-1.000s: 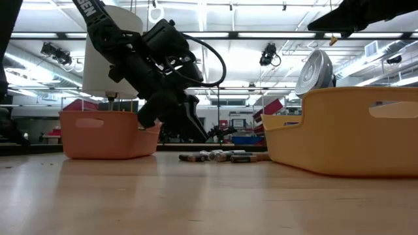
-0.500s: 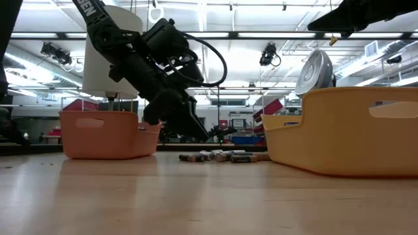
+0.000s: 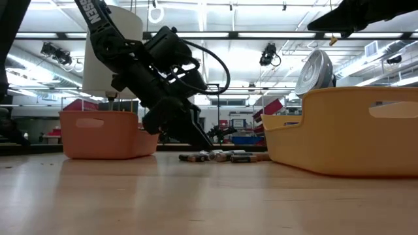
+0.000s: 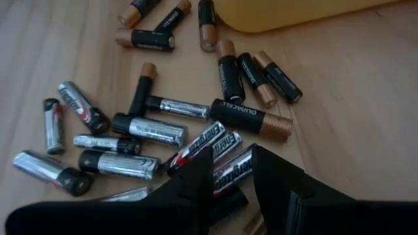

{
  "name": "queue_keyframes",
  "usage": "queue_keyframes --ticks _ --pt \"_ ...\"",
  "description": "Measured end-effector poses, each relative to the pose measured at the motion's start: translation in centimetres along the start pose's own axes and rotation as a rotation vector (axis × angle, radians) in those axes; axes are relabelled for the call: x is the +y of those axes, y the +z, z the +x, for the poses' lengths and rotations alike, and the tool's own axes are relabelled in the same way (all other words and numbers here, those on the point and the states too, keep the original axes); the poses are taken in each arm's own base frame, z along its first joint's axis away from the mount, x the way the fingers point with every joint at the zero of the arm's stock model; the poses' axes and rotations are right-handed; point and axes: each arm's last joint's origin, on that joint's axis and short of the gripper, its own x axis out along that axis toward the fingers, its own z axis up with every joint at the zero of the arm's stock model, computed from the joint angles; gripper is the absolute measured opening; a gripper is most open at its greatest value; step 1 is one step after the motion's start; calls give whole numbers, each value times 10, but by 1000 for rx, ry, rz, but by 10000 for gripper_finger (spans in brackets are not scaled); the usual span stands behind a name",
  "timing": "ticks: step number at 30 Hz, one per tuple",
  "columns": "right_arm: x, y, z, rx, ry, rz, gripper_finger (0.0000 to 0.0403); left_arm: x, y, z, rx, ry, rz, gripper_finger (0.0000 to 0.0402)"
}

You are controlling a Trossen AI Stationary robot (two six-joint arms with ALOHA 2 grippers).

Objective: Sort batteries
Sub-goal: Put the silver battery into the orange bin

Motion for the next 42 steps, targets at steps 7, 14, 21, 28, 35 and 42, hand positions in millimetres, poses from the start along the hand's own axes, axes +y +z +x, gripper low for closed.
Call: queue_keyframes --ticks 7,14,21,28,35,42 --pt "0 0 1 0 0 0 3 0 -1 1 6 -6 -18 108" --pt "0 0 1 -1 0 0 3 -2 -1 1 -8 -61 -20 108" --pt "0 0 1 -1 0 0 3 -3 -1 1 -14 -89 -14 108" --pt "0 0 1 -1 0 0 3 -1 4 1 -61 -70 34 108" --pt "0 0 1 -1 0 1 3 3 2 1 -36 -3 106 108" --pt "0 0 1 -1 0 1 3 11 -3 -1 10 -8 145 108"
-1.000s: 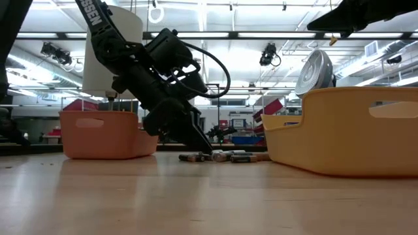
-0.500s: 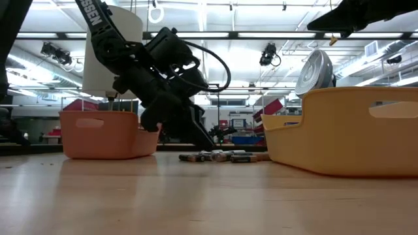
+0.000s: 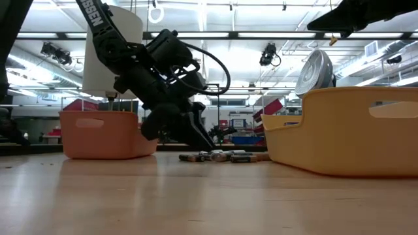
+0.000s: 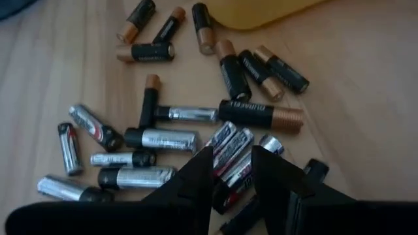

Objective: Sort batteries
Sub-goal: Put the silver battery into the orange bin

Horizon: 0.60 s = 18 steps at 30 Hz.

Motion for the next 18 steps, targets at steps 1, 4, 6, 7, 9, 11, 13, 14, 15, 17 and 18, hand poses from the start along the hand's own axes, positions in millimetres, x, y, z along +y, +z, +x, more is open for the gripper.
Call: queue_keyframes --ticks 1,4,6,7,9,11,13,14,15,17,18 --pt "0 0 0 0 0 0 3 1 -2 0 11 -9 -3 108" --pt "0 0 0 0 0 0 3 0 -5 0 32 -26 -7 108" --pt "0 0 0 0 0 0 3 -1 -6 0 41 -40 -13 108" --pt "0 0 0 0 0 0 3 -1 -6 0 49 -44 -18 108" --pt "0 0 0 0 0 0 3 -2 -7 0 53 -54 -38 108" --pt "0 0 0 0 0 0 3 -2 -7 0 57 -63 -61 108" --pt "0 0 0 0 0 0 3 -3 -8 0 62 -64 -82 108" --pt "0 0 0 0 0 0 3 -3 -8 0 67 -66 -91 108" --pt "0 0 0 0 0 0 3 -3 -9 0 70 -67 -92 108" --pt "0 0 0 0 0 0 3 -3 -9 0 74 -69 -96 108" --pt "0 0 0 0 0 0 3 -3 -9 0 74 -69 -96 108"
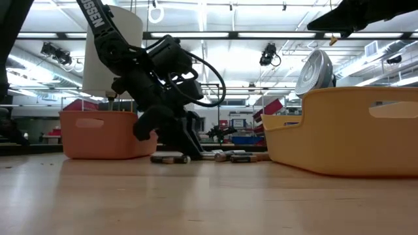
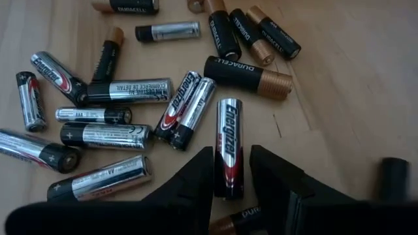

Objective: Sort batteries
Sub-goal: Put the silver battery into the orange bin

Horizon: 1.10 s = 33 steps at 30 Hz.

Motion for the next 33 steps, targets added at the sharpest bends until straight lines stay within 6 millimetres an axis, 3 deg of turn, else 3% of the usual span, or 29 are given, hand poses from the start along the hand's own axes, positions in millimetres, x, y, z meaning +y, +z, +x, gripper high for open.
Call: queue_keyframes --ticks 9,20,33 --pt "0 0 0 0 0 0 3 0 0 0 5 11 0 103" --pt "0 0 0 0 0 0 3 0 0 0 7 12 -1 49" --pt "0 0 0 0 0 0 3 1 1 0 -13 24 2 44"
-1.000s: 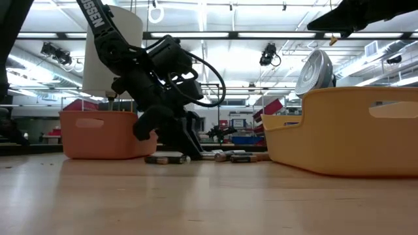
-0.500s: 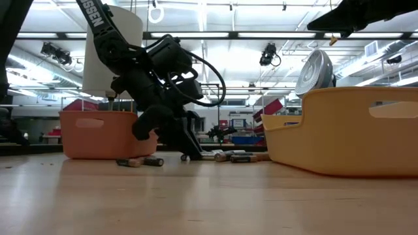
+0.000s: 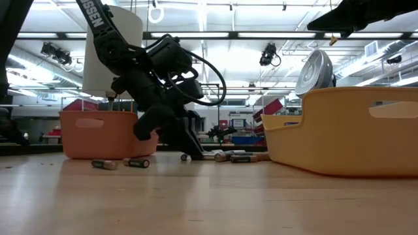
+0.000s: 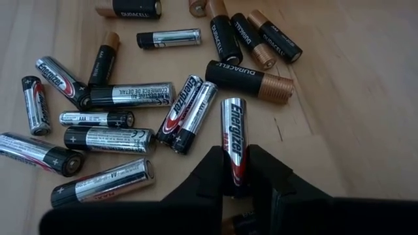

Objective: Sort batteries
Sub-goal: Put the silver battery into the orange bin

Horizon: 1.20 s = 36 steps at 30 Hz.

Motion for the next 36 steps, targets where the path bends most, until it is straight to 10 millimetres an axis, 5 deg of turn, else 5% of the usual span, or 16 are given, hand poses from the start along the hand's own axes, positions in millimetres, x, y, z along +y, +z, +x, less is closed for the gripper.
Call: queue_keyframes --ticks 19,36 --pt "0 2 0 -15 -2 7 3 -2 14 -12 -74 18 1 42" --pt "0 2 0 -21 -3 10 3 -16 49 -86 -161 9 -16 42"
